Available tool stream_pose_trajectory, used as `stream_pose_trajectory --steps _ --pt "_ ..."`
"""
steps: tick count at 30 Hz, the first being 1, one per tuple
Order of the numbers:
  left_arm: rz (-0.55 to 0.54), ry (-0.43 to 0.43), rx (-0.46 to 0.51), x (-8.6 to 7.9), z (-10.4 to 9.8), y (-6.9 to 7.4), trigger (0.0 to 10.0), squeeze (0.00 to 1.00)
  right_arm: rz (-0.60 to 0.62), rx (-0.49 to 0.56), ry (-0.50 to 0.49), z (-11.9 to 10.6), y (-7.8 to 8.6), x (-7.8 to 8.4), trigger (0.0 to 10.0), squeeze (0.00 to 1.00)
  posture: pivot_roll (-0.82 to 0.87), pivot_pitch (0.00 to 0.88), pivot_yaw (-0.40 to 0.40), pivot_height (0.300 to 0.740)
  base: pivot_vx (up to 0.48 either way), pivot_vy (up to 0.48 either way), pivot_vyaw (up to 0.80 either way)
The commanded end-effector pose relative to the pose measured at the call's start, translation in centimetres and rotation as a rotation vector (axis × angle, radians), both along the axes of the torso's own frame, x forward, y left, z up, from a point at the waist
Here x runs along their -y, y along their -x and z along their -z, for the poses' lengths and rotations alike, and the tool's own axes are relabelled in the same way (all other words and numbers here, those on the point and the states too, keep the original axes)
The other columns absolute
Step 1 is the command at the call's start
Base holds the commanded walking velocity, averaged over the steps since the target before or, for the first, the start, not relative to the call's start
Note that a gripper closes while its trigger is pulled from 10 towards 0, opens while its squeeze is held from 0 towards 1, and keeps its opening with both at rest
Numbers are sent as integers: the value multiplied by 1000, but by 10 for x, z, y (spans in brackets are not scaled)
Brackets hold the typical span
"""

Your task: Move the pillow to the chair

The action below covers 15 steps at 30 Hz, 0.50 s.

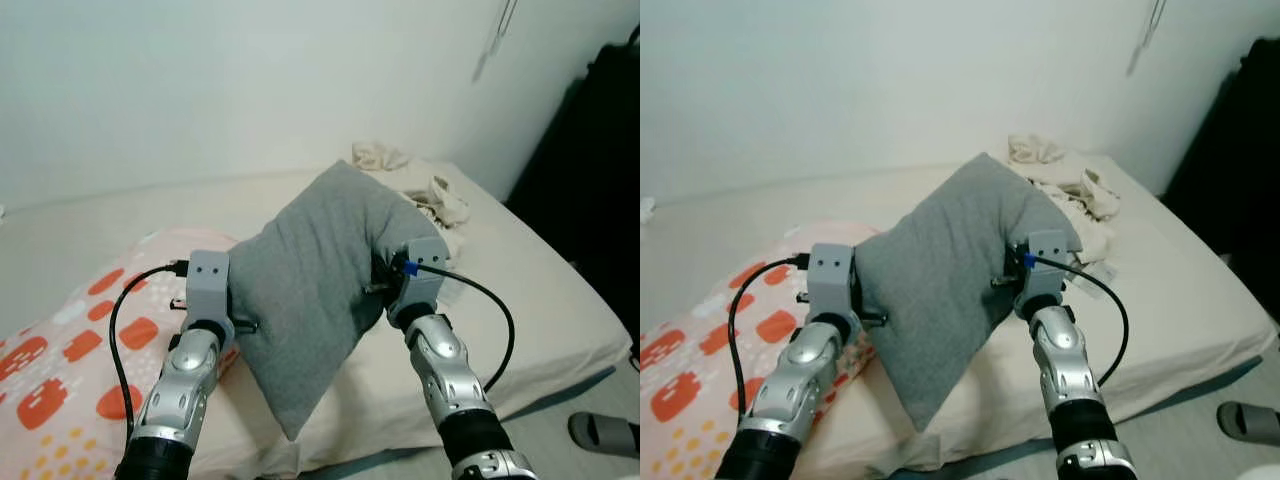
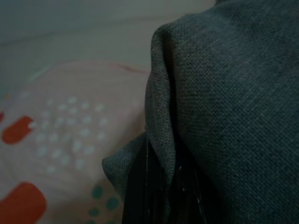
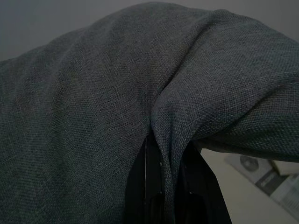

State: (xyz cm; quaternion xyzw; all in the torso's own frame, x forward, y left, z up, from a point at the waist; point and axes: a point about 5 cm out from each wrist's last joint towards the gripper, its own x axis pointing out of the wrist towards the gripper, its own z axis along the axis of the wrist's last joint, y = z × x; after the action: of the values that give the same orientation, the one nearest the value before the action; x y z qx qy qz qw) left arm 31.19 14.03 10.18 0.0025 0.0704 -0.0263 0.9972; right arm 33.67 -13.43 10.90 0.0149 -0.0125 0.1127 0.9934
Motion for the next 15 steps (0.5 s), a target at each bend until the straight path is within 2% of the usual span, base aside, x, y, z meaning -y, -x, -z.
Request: stream_pose_trajectory --steps 1,5,9,13,15 --pt "29 15 49 12 -9 -4 10000 0 -83 8 13 -2 2 -15 10000 0 -44 0 -73 740 0 0 0" --pt "20 2 16 10 -2 -3 10000 0 -85 -13 32 1 1 -15 10000 0 -44 0 -83 740 0 0 0" --pt "20 -5 26 9 -2 -3 10000 0 -95 -46 49 7 1 -17 10000 0 -42 0 -86 740 0 0 0" --pt "-53 4 40 3 0 -3 10000 0 -118 -173 33 26 5 -19 10000 0 -38 0 -98 740 0 0 0" --pt "-57 3 37 2 1 -2 10000 0 -126 -192 20 29 6 -20 10000 0 -38 0 -98 740 0 0 0"
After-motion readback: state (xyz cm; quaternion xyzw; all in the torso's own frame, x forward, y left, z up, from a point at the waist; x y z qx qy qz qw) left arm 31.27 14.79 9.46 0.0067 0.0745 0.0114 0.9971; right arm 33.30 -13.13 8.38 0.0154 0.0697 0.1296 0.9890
